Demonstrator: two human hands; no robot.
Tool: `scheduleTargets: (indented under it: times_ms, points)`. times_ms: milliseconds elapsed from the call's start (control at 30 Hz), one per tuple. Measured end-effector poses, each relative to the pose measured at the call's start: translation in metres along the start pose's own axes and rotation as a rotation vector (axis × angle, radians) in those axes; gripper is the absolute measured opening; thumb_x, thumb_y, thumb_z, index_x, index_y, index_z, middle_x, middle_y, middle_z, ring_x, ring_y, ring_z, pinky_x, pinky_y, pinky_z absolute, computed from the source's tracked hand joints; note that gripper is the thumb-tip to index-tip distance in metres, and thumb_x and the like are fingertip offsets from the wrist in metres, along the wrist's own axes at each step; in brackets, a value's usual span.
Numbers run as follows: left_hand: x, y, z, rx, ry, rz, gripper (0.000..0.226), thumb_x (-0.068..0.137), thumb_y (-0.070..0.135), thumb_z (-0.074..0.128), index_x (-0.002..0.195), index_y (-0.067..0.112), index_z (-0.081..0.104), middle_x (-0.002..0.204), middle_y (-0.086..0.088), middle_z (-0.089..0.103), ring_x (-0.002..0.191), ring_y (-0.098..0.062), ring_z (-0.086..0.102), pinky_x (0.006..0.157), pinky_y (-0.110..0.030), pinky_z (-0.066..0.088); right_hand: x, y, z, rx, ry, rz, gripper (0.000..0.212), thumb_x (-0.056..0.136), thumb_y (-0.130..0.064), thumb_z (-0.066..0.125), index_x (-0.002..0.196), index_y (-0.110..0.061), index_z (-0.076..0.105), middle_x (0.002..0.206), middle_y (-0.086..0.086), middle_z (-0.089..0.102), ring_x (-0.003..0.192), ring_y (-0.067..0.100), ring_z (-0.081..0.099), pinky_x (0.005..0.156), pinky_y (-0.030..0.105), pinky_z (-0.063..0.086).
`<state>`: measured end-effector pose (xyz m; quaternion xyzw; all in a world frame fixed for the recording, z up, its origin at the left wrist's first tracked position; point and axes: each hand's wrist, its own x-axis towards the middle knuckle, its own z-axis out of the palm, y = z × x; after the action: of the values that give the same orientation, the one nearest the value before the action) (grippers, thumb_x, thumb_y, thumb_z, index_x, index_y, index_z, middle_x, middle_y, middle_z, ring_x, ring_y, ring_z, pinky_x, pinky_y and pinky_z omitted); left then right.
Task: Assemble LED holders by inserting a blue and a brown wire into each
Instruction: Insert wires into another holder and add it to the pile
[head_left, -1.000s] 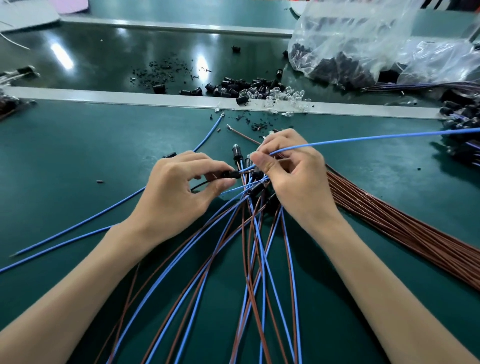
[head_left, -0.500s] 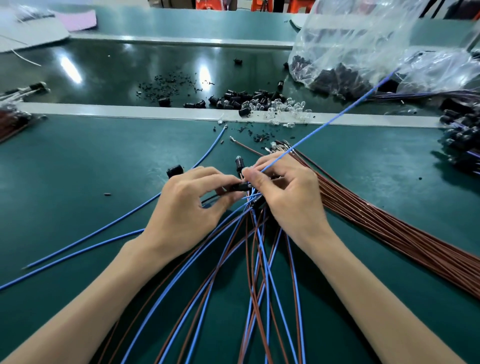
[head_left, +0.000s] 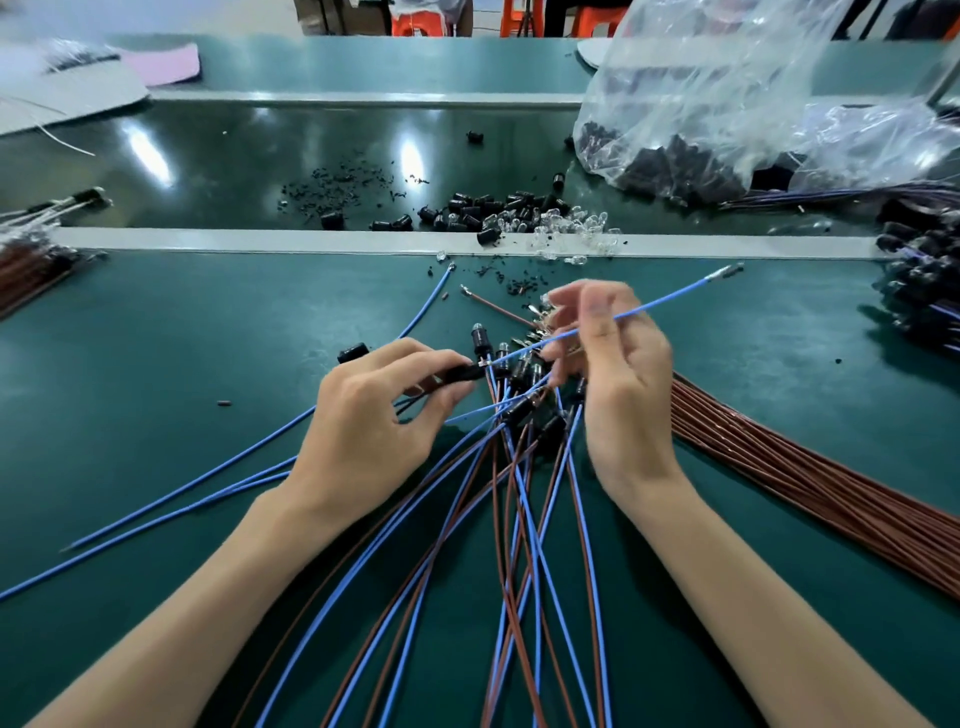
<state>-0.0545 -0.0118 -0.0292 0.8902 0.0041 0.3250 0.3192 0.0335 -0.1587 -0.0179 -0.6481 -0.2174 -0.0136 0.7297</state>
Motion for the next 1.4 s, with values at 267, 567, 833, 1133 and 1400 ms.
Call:
scheduleTargets:
  times_ms: [267, 567, 833, 1133, 1400]
  points:
    - [-0.001, 0.004, 0.006, -0.029, 0.008, 0.064, 0.019, 0.083, 0.014, 0.069, 0.099, 0.005, 0.072, 0.086, 0.002, 0.067, 0.071, -0.004, 0.059, 0.071, -0.023, 0.052, -0.006, 0.003, 0.006, -0.13, -0.265, 0.036, 0.039, 0.096, -0.041, 0.037, 0.107, -0.022, 0.069, 0.058, -0.025, 0.048, 0.058, -0.006, 0.048, 0.063, 0.013, 0.03]
    - [0.0, 0.004, 0.006, -0.069, 0.024, 0.067, 0.017, 0.084, 0.012, 0.067, 0.098, 0.003, 0.071, 0.085, 0.0, 0.067, 0.071, -0.006, 0.06, 0.07, -0.018, 0.052, -0.005, 0.001, 0.001, -0.168, -0.191, -0.077, 0.024, 0.094, -0.025, 0.051, 0.096, -0.013, 0.072, 0.059, -0.02, 0.052, 0.055, 0.002, 0.047, 0.056, 0.023, 0.034]
    - [0.0, 0.007, 0.007, -0.102, -0.009, 0.067, 0.021, 0.083, 0.004, 0.063, 0.104, 0.002, 0.067, 0.088, -0.006, 0.068, 0.07, -0.019, 0.062, 0.067, -0.026, 0.051, -0.007, 0.002, 0.008, -0.484, -0.357, -0.194, 0.024, 0.095, -0.018, 0.055, 0.107, -0.006, 0.071, 0.077, 0.003, 0.058, 0.073, 0.01, 0.055, 0.069, 0.018, 0.042]
    - [0.001, 0.004, 0.011, -0.087, 0.042, -0.023, 0.019, 0.09, 0.023, 0.059, 0.094, 0.008, 0.07, 0.081, 0.004, 0.066, 0.065, -0.019, 0.058, 0.061, -0.027, 0.045, 0.131, 0.011, 0.027, -0.914, -0.192, -0.148, 0.024, 0.093, -0.02, 0.057, 0.111, -0.008, 0.069, 0.112, 0.016, 0.064, 0.093, 0.021, 0.059, 0.085, 0.024, 0.045]
    - [0.003, -0.001, 0.01, -0.137, -0.01, -0.038, 0.013, 0.088, 0.019, 0.063, 0.088, 0.008, 0.071, 0.078, 0.004, 0.066, 0.066, -0.013, 0.06, 0.061, -0.028, 0.048, 0.15, 0.052, 0.001, -1.093, -0.211, 0.094, 0.015, 0.084, -0.016, 0.069, 0.098, -0.015, 0.073, 0.104, 0.009, 0.07, 0.101, 0.022, 0.062, 0.089, 0.024, 0.045]
